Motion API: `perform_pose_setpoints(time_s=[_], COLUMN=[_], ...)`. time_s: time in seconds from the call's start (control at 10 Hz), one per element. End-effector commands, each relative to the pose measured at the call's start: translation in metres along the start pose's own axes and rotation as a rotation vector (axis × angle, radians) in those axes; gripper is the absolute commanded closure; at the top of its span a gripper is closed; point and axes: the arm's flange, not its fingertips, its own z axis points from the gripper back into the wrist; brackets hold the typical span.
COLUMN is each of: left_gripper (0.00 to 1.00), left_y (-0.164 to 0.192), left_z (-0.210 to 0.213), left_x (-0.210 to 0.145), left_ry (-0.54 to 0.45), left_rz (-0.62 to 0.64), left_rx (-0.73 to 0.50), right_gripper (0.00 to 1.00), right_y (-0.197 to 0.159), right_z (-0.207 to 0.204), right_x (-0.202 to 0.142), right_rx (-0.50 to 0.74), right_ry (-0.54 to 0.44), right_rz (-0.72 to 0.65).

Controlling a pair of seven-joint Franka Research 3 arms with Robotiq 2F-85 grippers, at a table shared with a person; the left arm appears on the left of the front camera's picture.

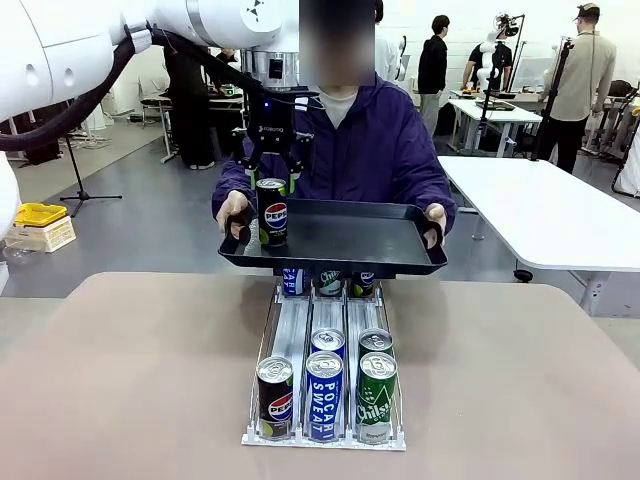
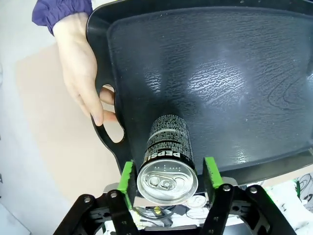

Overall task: Retrieve and hand over the desired beverage to the person.
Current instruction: Place the picked can on the Handle tray extended by the person.

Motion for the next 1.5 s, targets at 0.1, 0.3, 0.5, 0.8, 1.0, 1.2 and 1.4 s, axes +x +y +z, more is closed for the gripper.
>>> perform_pose_setpoints(time_s=[0.1,0.3,0.5,0.8,1.0,1.2,1.4], left_gripper=[0.0,0.0,0.0,0.0,0.0,0.0,0.0], left_y=[-0.004,-0.003,-0.003,0.003,0.029,0.058,0.083], left_z=[0.014,0.014,0.014,0.031,0.051,0.042,0.026], left_x=[0.01,0.009,0.008,-0.021,-0.079,-0.131,-0.176], left_ry=[0.013,0.015,0.017,0.005,-0.068,-0.106,-0.122], left_rz=[-0.03,-0.035,-0.038,-0.089,-0.206,-0.292,-0.354], left_rx=[-0.016,-0.015,-0.009,-0.015,-0.014,-0.026,-0.058], right_gripper=[0.0,0.0,0.0,0.0,0.0,0.0,0.0], right_y=[-0.002,-0.002,-0.002,-0.002,-0.002,-0.002,-0.002], right_z=[-0.001,-0.001,-0.001,-0.001,-0.001,-0.001,-0.001], right_x=[0.0,0.0,0.0,0.0,0.0,0.0,0.0], right_rx=[0.03,0.03,0.03,0.03,0.03,0.03,0.03], right_ry=[-0.013,-0.013,-0.013,-0.013,-0.013,-0.013,-0.013], right_rz=[0.009,0.009,0.009,0.009,0.009,0.009,0.009])
